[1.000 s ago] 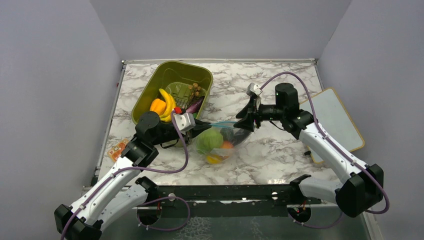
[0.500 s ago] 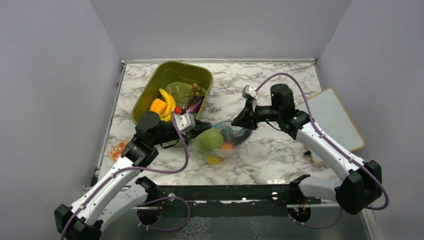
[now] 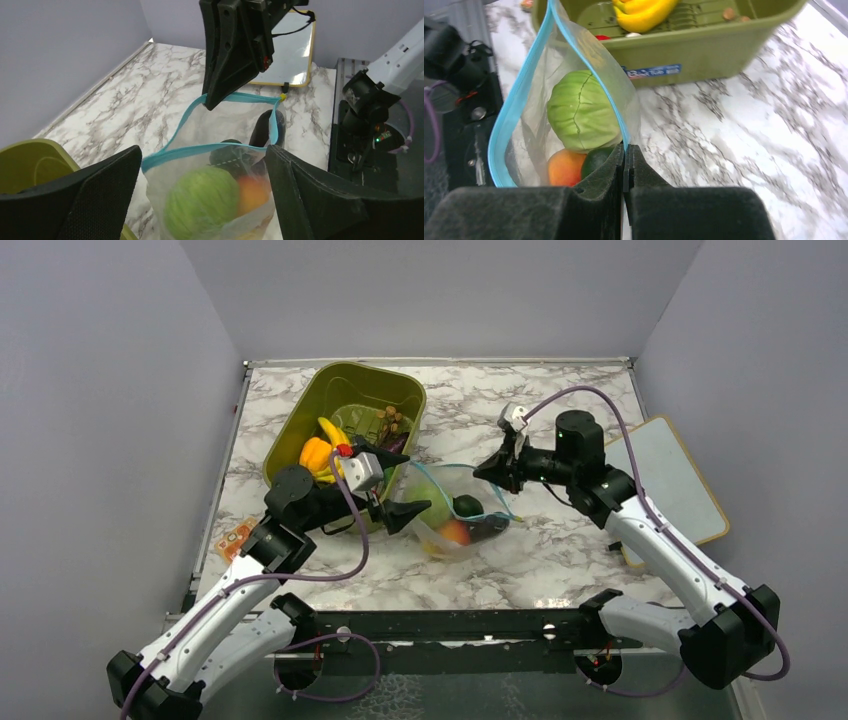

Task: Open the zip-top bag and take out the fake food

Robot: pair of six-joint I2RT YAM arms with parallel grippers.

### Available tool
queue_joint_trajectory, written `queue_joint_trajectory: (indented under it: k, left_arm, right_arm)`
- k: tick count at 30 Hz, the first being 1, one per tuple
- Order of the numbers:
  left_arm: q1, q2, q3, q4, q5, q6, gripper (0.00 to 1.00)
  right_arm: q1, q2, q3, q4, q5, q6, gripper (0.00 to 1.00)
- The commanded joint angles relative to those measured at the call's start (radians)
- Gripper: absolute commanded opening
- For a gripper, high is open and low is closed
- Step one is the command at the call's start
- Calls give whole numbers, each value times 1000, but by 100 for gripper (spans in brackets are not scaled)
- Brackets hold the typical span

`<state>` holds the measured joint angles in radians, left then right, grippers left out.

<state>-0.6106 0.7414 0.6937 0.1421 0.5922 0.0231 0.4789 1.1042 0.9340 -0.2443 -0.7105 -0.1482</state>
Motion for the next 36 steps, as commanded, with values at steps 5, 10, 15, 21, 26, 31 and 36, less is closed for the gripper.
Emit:
queue_joint_trajectory:
  k: [5,10,15,21,26,31,36]
  left_arm:
    - [2,89,141,-60,-313,-280,99]
    - [2,204,247,-172,-354,-407,99]
    - [2,328,325,-257,-305,-548,99]
    - [-10,418,281,-196,-224,-786,94]
    - [-91,443,204,-191,-347,-890,92]
    - [-207,471,163,-134,-478,-1045,90]
    - [-252,508,139,-74,-601,-1261,88]
  right_arm:
    - [3,-19,119,-101,417,94,1]
    - [2,-12,187,-149,586,169,1]
    - [3,-7,197,-159,598,208,1]
    - [3,21,174,-183,601,252,1]
    - [2,43,186,-187,599,281,1]
    - [3,54,194,-192,568,281,1]
    - [3,32,168,-172,526,262,1]
